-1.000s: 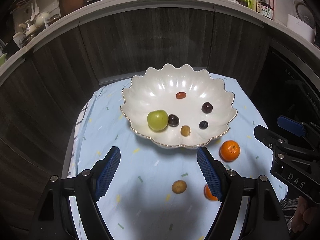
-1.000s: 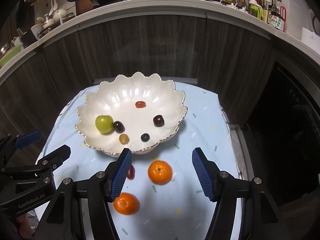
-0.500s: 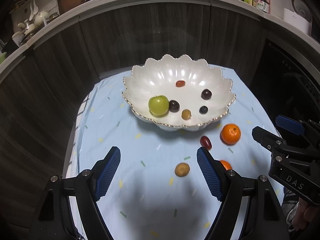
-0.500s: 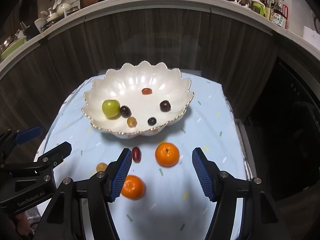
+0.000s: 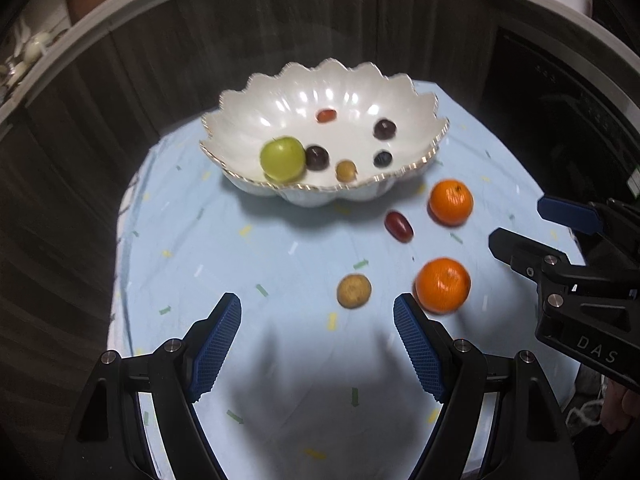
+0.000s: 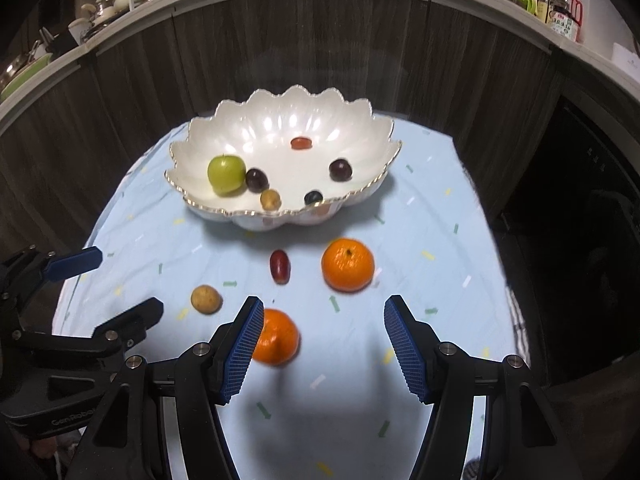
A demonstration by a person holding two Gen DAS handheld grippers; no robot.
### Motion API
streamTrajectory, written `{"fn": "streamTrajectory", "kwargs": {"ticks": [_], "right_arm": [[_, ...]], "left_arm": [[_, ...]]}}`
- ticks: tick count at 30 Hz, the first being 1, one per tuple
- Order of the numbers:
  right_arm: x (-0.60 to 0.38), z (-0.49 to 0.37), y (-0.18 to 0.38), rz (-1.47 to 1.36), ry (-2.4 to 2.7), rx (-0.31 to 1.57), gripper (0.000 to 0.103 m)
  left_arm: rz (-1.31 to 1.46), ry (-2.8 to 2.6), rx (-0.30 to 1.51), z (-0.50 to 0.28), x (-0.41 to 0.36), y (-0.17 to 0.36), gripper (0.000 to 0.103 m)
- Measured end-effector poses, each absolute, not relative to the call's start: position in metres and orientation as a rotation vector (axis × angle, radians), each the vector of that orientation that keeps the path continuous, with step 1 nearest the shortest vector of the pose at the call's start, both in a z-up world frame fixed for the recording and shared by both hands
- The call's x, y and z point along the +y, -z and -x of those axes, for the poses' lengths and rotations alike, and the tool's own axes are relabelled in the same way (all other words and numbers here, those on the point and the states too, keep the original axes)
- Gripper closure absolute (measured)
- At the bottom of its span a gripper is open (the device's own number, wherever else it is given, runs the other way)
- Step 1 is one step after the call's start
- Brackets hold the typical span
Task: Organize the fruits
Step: 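Move the left tool toward the brown round fruit while the right tool approaches a tangerine, then close the left gripper on the brown round fruit while the right gripper grasps the tangerine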
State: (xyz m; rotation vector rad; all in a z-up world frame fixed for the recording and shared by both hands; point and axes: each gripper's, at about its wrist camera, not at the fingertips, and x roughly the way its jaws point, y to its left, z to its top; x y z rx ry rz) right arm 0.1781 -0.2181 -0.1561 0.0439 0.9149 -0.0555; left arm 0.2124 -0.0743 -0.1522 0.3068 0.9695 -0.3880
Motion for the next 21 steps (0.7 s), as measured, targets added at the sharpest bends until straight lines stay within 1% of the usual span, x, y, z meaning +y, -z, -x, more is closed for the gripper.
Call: {"fn": "streamTrajectory", "kwargs": {"ticks": [11,16,21], "right_arm": [[-0.206,-0.185,0.176,-0.056,0.028,0.980,0.040],[-0.200,-0.190,0.184,-0.066,0.015,1.012,0.040],[-0.199,-0.198,0.192,-0.089,0.011,1.043,0.040]], "left_arm": [[-0.337,0.472,1.040,-0.224,-0.078,0.182,0.025],[-0.349,0.487,1.056,-0.232,-0.081,0.193,0.030],[-0.347,0.500,1.073,-0.240,-0.081,0.202,0.031]]}}
